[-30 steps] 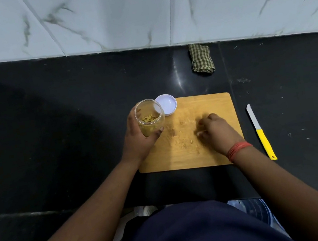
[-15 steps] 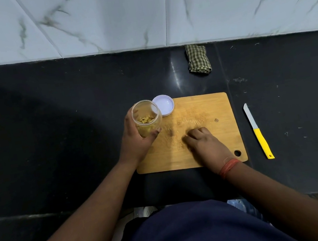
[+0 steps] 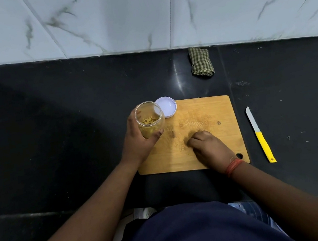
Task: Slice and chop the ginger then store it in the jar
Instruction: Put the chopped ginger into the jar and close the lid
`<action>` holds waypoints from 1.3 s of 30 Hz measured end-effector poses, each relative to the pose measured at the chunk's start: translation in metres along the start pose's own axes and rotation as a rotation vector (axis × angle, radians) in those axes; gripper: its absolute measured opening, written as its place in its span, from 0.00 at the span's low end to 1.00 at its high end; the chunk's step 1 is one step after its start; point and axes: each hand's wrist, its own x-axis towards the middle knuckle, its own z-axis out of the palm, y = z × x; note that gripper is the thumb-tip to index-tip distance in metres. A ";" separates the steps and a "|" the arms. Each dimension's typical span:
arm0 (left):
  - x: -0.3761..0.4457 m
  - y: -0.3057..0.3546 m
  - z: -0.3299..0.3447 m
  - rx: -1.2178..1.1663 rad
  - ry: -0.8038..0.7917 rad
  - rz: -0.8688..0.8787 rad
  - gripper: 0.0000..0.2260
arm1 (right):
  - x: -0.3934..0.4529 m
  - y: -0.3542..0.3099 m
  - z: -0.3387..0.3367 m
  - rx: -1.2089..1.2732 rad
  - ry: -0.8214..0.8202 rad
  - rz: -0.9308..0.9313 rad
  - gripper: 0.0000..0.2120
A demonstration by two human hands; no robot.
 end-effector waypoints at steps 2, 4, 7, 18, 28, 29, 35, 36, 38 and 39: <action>0.000 0.000 0.000 -0.009 0.001 -0.002 0.44 | 0.004 0.001 -0.006 0.225 0.019 0.171 0.10; 0.000 0.000 -0.001 -0.013 0.003 -0.004 0.44 | 0.011 -0.003 -0.019 0.532 0.059 0.477 0.10; -0.001 -0.001 -0.001 -0.016 -0.001 0.003 0.45 | 0.038 -0.013 -0.044 0.864 0.149 0.638 0.10; 0.001 -0.005 0.000 -0.007 -0.023 0.019 0.45 | 0.136 -0.060 -0.087 0.381 0.120 0.160 0.06; 0.002 -0.004 0.000 -0.003 -0.009 0.018 0.45 | 0.162 -0.008 -0.016 -0.006 -0.311 0.332 0.31; 0.002 -0.004 0.000 -0.002 -0.011 0.016 0.45 | 0.163 -0.007 -0.013 -0.023 -0.329 0.323 0.32; 0.002 -0.002 -0.001 0.001 -0.009 0.014 0.44 | 0.165 -0.007 -0.022 -0.189 -0.401 0.280 0.36; 0.002 -0.002 -0.001 0.002 -0.011 0.014 0.44 | 0.164 -0.006 -0.024 -0.192 -0.419 0.281 0.36; 0.002 -0.002 -0.001 0.004 -0.018 0.012 0.44 | 0.159 -0.005 -0.029 -0.182 -0.446 0.275 0.35; 0.002 -0.003 -0.001 0.007 -0.018 0.012 0.44 | 0.156 -0.005 -0.031 -0.167 -0.437 0.266 0.34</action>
